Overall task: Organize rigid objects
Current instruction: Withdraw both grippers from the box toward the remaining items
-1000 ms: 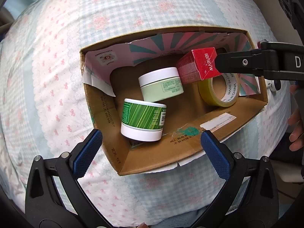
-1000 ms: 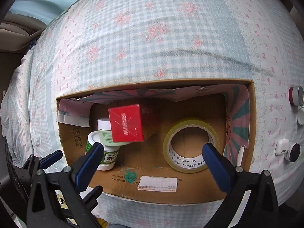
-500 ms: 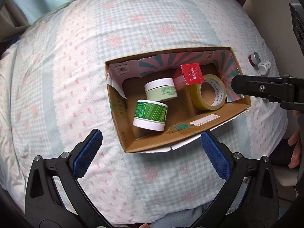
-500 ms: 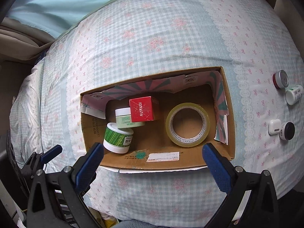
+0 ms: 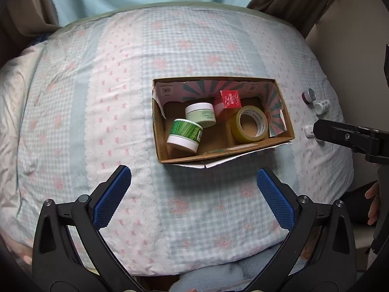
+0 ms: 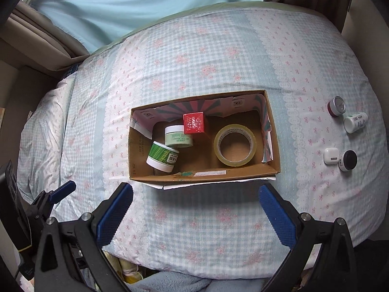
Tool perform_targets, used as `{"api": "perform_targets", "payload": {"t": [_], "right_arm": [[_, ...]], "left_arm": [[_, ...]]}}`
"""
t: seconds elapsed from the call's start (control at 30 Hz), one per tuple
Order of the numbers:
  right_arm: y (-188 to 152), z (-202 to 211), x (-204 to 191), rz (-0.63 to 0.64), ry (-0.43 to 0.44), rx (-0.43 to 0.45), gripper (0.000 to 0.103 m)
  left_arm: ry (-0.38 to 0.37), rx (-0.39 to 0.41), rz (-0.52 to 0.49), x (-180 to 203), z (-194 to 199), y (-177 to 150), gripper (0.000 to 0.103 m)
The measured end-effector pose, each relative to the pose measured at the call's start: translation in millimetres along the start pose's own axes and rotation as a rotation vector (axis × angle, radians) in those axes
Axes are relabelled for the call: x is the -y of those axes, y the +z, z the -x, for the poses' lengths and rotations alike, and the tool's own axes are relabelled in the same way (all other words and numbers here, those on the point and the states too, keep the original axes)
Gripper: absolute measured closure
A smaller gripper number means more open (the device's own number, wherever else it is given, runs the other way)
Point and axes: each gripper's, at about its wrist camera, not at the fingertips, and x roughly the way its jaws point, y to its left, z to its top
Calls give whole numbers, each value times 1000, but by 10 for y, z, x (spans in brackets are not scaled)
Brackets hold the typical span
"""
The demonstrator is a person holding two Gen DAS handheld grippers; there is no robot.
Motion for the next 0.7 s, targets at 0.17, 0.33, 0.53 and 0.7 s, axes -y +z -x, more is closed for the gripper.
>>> {"api": "perform_targets", "payload": {"t": [0.17,0.33,0.53,0.7], "right_arm": [[-168,214,206,-29,-16,27,0],[-338,454,552,-77,-98,28,0],[-510,732,1216,-152,-188,38,0],[-640,902,1870,-212,-212,34,0]], "left_arm": [[-6,46,1,63,148,-22,0],[-35,50,-44,248,191,66,0],[-48,52,-119,669,160,248,0],[-59,58,-162,1166,108,372,0]]}}
